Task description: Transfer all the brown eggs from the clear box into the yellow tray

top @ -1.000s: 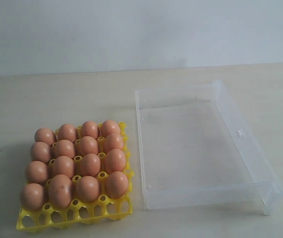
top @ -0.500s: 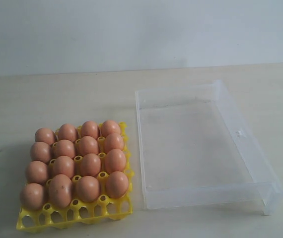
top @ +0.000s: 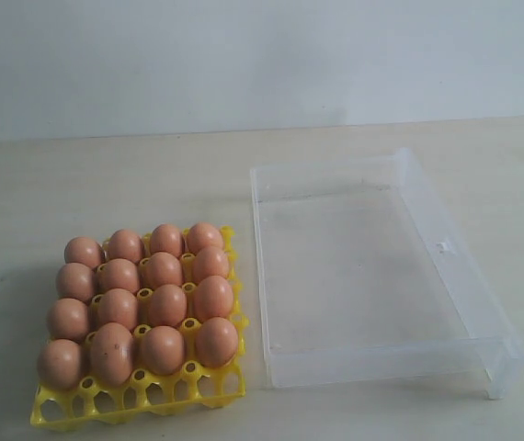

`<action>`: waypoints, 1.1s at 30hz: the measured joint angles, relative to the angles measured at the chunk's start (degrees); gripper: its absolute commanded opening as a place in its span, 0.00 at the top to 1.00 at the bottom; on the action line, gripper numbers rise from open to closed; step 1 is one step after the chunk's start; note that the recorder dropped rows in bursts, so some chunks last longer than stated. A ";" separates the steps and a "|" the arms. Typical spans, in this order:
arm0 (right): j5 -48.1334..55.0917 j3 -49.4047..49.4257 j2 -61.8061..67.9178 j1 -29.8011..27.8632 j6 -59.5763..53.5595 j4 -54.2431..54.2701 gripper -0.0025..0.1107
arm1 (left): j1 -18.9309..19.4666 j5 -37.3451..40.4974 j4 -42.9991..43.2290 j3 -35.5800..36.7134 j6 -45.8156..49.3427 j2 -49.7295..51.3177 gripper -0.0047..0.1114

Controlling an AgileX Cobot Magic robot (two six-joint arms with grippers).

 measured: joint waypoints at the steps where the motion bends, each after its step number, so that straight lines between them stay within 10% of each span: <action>1: 0.32 0.00 0.00 0.00 0.23 -2.07 0.98 | 0.00 0.00 0.00 0.00 0.00 0.00 0.96; 16: 0.53 0.00 0.00 0.00 -8.41 2.22 0.98 | 0.00 0.00 0.00 0.00 0.00 0.00 0.96; 33: 9.43 0.00 0.00 0.00 28.57 -37.42 0.98 | 0.00 0.00 0.00 0.00 0.00 0.00 0.96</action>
